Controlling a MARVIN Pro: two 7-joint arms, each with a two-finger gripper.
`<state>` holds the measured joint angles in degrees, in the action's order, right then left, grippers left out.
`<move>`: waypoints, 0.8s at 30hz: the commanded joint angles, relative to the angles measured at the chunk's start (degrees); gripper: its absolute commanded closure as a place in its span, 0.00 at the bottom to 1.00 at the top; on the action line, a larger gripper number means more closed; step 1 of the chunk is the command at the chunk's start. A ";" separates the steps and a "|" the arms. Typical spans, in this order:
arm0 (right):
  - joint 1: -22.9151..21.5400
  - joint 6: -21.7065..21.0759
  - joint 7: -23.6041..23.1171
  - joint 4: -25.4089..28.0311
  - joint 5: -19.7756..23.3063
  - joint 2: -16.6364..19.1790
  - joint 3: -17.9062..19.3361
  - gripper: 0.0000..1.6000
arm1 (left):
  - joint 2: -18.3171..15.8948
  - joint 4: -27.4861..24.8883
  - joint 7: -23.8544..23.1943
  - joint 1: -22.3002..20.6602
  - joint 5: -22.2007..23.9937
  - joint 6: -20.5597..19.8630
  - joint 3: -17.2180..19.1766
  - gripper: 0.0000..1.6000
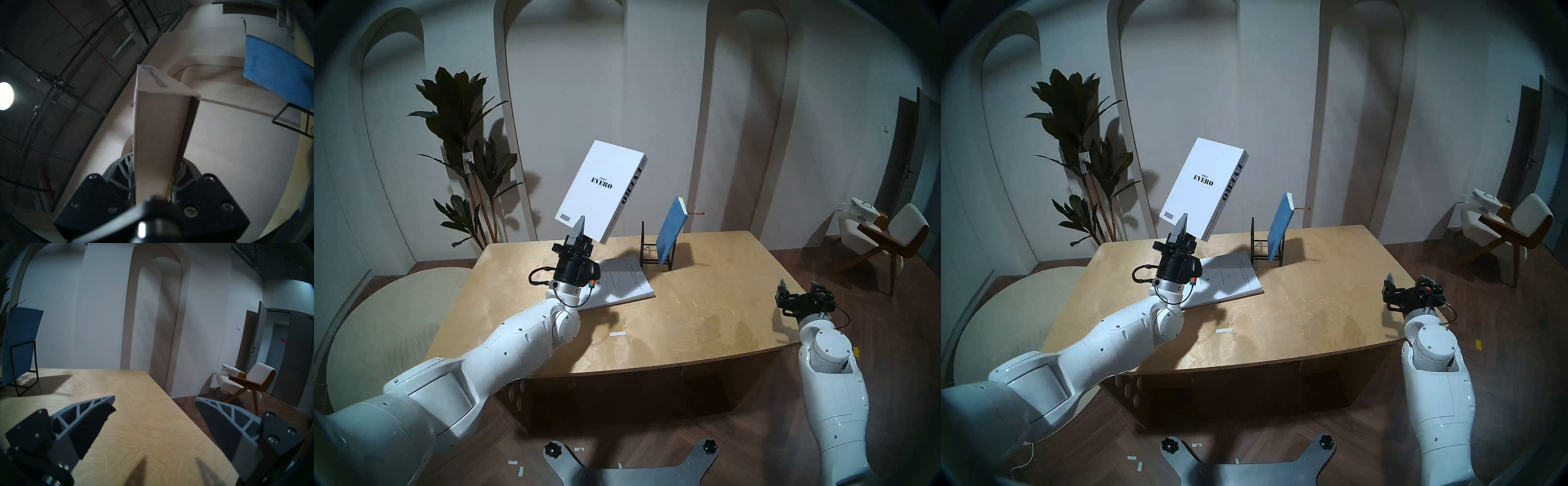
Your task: Stack the books into one stack
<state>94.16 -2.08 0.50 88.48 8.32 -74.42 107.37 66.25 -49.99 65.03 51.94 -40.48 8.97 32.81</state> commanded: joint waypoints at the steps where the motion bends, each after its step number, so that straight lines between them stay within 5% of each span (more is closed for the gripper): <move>1: -0.68 0.44 0.03 1.15 0.05 0.13 0.09 0.00 | -6.61 -4.21 2.39 -3.51 -7.28 -0.09 -1.41 1.00; 11: -0.75 0.49 -0.05 1.20 0.00 0.09 0.14 0.00 | -13.45 -8.47 -0.70 -8.97 -16.75 -0.03 -2.74 1.00; 24: -0.71 0.62 -0.07 1.54 -0.03 -0.03 0.23 0.00 | -20.13 -10.68 -15.37 -14.02 -23.69 8.03 -5.42 1.00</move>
<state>93.93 -2.06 0.30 88.51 8.19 -74.42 107.48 50.21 -59.59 54.82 43.41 -62.77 13.46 27.61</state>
